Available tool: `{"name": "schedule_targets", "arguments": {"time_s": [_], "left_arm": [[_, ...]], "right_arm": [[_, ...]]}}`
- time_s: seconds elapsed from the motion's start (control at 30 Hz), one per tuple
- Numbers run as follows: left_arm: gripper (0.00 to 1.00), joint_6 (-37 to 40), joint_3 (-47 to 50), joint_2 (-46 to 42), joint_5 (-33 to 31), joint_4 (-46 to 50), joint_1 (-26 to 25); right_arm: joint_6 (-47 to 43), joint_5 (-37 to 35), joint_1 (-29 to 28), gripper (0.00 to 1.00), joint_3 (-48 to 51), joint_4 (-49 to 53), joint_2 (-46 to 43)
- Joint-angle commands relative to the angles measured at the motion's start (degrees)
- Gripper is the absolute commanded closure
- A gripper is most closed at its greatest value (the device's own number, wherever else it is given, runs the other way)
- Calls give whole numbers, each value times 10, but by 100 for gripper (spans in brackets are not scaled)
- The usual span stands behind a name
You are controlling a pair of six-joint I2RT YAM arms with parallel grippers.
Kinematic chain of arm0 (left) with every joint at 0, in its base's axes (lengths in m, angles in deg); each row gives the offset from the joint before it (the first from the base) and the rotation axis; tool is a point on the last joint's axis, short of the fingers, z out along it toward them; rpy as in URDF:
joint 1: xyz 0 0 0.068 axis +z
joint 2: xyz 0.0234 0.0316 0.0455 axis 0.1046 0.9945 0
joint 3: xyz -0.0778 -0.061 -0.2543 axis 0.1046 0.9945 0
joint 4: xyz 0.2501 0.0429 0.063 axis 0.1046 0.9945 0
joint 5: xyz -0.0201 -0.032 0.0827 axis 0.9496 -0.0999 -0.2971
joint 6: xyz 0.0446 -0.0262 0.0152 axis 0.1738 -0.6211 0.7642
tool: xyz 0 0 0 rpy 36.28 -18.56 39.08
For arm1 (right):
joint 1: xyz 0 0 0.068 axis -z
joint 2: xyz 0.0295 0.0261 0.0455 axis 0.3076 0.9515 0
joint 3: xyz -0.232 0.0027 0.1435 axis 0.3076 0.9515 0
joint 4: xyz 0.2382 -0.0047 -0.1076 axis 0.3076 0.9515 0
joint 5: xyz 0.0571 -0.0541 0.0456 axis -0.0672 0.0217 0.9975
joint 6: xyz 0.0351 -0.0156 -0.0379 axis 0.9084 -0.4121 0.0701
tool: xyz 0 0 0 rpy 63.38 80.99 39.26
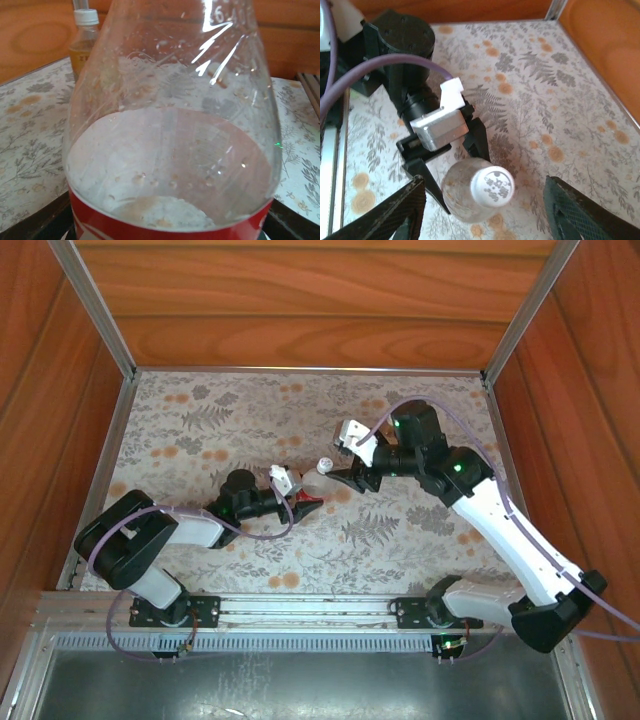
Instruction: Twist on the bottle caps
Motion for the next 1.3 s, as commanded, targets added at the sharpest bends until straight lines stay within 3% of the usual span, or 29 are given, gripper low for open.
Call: {"name": "schedule_targets", "arguments": {"time_s": [0.0, 0.17, 0.3, 0.8, 1.13, 1.27], "left_arm": [[31, 28, 21, 0, 38, 62, 3], [31, 36, 26, -3, 47, 65, 4], [30, 37, 26, -4, 50, 67, 4], [30, 28, 28, -12, 50, 71, 4], [31, 25, 26, -13, 51, 74, 4], [30, 26, 27, -12, 49, 76, 5]], "right_arm": [[-90, 62, 15, 34, -45, 108, 34], [-127, 56, 22, 35, -100, 183, 91], [-138, 61, 21, 42, -124, 209, 124], [-144, 86, 17, 58, -151, 231, 171], [-142, 88, 7, 58, -163, 241, 191], [-137, 86, 7, 65, -164, 242, 192]]}}
